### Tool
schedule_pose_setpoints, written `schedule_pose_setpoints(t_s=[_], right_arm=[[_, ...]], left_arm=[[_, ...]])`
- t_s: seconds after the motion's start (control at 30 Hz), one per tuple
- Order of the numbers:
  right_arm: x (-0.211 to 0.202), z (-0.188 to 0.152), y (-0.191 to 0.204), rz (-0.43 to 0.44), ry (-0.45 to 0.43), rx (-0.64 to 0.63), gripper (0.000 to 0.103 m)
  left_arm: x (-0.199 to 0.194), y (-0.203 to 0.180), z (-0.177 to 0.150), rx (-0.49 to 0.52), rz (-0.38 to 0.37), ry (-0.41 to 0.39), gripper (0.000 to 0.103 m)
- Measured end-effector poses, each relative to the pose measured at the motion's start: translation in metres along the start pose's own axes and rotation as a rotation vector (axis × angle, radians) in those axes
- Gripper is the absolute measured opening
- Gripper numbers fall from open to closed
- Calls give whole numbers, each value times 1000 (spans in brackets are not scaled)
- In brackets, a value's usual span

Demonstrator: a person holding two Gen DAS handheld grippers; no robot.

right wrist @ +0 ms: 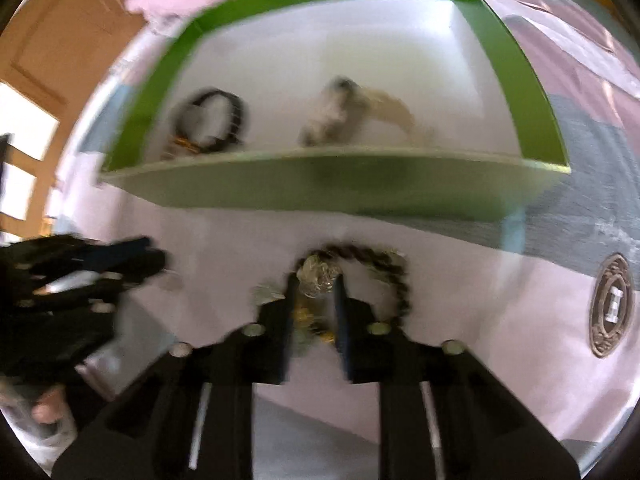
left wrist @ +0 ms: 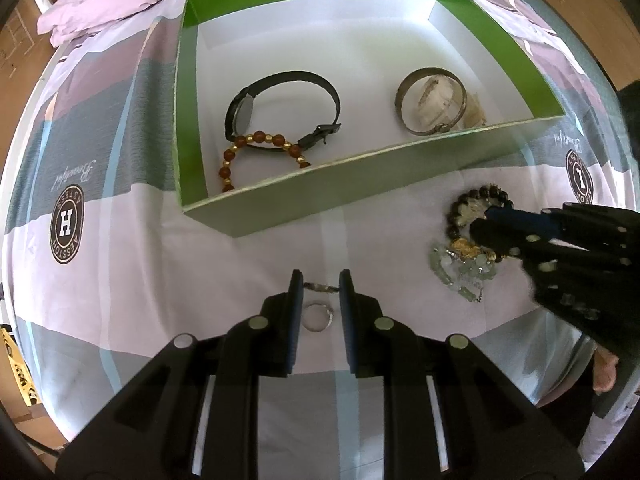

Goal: Organize jewelry

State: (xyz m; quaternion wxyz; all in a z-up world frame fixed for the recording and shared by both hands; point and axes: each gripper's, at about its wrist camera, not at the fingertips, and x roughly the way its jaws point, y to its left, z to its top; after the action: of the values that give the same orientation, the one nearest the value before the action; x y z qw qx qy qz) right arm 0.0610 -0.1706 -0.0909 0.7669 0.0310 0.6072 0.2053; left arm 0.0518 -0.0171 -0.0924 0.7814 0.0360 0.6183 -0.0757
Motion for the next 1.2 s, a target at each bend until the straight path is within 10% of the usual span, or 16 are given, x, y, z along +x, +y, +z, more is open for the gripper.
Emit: schedule_pose_setpoints(t_s=[0.23,0.37,1.2], right_arm=[[-22,0,-6,7,-61,21,11],[-12,-5,-12,0,-13,44,30],[0,-4,4,-53,-18,-18,18]], left_arm=[[3,0,0,-9,6,7,19],[5,1,0,-17,4,12,25],[28,1,5,-32,-26,15,39]])
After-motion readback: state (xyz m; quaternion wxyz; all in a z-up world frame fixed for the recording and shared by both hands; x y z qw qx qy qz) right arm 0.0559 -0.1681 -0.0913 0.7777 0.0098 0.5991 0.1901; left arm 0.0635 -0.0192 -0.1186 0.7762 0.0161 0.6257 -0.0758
